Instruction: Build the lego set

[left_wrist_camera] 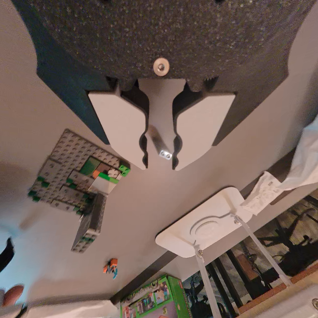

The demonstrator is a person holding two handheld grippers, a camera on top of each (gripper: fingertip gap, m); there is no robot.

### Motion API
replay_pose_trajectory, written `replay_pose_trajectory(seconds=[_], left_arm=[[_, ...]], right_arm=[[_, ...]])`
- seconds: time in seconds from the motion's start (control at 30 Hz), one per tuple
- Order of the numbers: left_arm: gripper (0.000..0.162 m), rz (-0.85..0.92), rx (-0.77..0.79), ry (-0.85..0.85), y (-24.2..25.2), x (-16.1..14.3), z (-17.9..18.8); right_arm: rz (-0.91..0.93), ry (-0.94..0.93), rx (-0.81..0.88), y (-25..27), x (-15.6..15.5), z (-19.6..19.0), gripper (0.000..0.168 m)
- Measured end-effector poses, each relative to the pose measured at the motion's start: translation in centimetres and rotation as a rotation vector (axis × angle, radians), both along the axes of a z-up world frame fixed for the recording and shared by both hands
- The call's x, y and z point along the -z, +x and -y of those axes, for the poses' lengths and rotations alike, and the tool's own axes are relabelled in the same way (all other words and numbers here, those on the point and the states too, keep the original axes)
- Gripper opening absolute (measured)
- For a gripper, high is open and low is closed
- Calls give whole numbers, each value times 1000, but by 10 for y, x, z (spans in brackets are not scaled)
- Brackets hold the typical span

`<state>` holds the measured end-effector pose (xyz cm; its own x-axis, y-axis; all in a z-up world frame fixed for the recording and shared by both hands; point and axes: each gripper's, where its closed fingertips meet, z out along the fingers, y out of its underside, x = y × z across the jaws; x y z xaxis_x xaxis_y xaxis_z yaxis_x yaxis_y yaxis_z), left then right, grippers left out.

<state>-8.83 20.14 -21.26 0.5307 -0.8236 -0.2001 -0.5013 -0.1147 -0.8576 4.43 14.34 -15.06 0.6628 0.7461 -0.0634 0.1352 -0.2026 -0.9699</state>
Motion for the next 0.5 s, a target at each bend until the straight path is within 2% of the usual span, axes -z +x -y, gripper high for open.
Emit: replay_pose_trajectory(seconds=[0.07, 0.23, 0.27, 0.33, 0.5], left_arm=[[43, -64, 58, -4, -7, 11, -1], [49, -31, 170, -130, -5, 33, -6], [43, -28, 213, -153, -3, 36, -2], [17, -50, 218, -121, -3, 40, -7], [16, -14, 250, -89, 8, 22, 3]], right_arm=[[-2, 0, 5, 3, 0, 0, 1], [-2, 1, -18, 1, 1, 2, 1], [-4, -1, -27, 0, 2, 3, 1], [0, -3, -38, -1, 4, 3, 2], [-5, -18, -46, 0, 7, 3, 1]])
